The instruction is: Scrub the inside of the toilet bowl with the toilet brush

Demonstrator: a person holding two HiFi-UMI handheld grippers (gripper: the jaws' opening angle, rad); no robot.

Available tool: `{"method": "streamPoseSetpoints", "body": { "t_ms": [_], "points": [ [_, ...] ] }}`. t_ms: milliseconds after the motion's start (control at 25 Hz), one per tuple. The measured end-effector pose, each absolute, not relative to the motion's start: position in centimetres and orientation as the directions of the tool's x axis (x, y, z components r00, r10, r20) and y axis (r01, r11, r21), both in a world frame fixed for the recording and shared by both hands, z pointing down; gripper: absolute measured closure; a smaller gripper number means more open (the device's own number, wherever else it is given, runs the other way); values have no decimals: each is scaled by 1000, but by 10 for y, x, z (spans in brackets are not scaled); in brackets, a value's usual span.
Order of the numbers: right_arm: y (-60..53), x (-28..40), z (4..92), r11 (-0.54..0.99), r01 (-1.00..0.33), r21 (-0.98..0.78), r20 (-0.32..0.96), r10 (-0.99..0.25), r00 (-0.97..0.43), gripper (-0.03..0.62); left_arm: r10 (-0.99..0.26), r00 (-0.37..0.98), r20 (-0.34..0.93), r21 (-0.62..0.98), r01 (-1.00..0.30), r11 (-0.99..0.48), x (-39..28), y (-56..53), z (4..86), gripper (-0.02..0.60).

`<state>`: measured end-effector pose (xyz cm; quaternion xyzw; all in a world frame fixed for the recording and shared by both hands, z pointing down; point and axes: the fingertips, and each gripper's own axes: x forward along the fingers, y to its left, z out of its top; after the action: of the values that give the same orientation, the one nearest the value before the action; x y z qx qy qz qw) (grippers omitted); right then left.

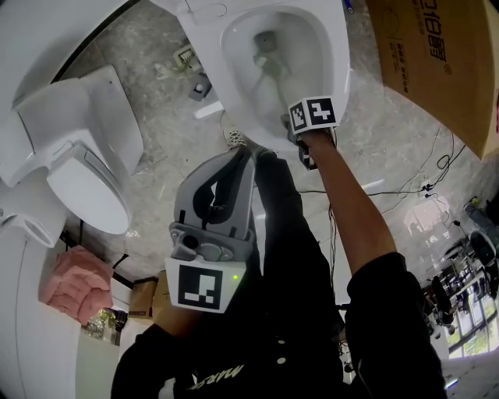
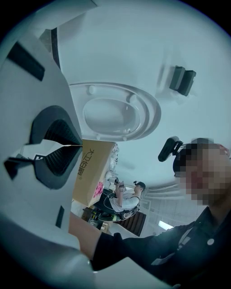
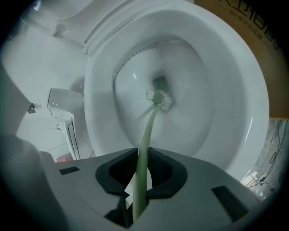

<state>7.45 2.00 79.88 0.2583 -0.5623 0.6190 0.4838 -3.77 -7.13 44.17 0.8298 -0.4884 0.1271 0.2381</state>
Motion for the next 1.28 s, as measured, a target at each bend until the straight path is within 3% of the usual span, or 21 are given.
{"method": "streamPoseSetpoints", "body": {
  "t_ms": [640,1280],
  "points": [
    [-29,44,788,58,-835,-548,827,190,-529,511,-746,495,446,267,-869,-417,-35,-80,441,549],
    [-34,75,777,115,-870,-480,876,126,-466,508,-753,506,421,249,-863,-441,-24,-71,426,549]
  ]
}}
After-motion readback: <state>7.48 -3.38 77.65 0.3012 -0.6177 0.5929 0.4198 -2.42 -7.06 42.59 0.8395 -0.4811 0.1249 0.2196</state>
